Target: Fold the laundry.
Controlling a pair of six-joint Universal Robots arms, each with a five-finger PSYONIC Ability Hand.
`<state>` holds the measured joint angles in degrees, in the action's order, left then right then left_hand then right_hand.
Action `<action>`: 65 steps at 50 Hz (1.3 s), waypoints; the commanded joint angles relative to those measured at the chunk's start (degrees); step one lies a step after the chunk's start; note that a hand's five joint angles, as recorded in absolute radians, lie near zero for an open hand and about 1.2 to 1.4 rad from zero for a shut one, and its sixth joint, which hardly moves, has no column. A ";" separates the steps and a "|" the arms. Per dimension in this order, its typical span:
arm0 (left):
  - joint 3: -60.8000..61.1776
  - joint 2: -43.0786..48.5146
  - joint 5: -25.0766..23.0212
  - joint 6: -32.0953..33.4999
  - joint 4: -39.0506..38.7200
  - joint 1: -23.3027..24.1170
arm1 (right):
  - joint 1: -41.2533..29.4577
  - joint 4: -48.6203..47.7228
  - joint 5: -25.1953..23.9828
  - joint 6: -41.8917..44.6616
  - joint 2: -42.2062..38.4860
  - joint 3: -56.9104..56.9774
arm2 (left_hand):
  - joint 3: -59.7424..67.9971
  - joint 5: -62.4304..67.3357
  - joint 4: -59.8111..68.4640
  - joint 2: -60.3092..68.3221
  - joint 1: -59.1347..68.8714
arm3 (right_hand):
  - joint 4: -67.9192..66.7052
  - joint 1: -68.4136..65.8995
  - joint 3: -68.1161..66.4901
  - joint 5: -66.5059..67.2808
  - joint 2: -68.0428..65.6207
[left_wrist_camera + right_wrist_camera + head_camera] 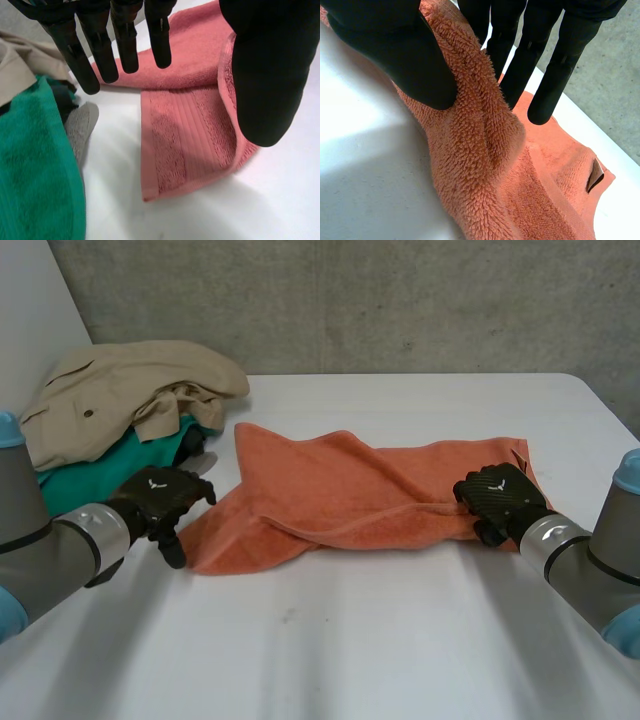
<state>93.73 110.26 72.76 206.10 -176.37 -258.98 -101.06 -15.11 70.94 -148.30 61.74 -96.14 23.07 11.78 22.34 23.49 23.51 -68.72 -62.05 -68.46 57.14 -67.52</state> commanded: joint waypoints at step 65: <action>-8.55 0.02 2.37 6.86 10.09 2.95 | 8.17 47.20 2.96 25.25 3.75 23.53 | 56.93 58.22 57.66 56.51 56.49 | -11.28 -17.95 -11.54 12.86 -12.48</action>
<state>90.13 96.06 70.37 206.07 -163.64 -258.47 -90.23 37.42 70.76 -122.91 73.71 -73.48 68.15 56.43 68.71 68.53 66.93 -68.73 -62.05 -68.46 57.82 -67.52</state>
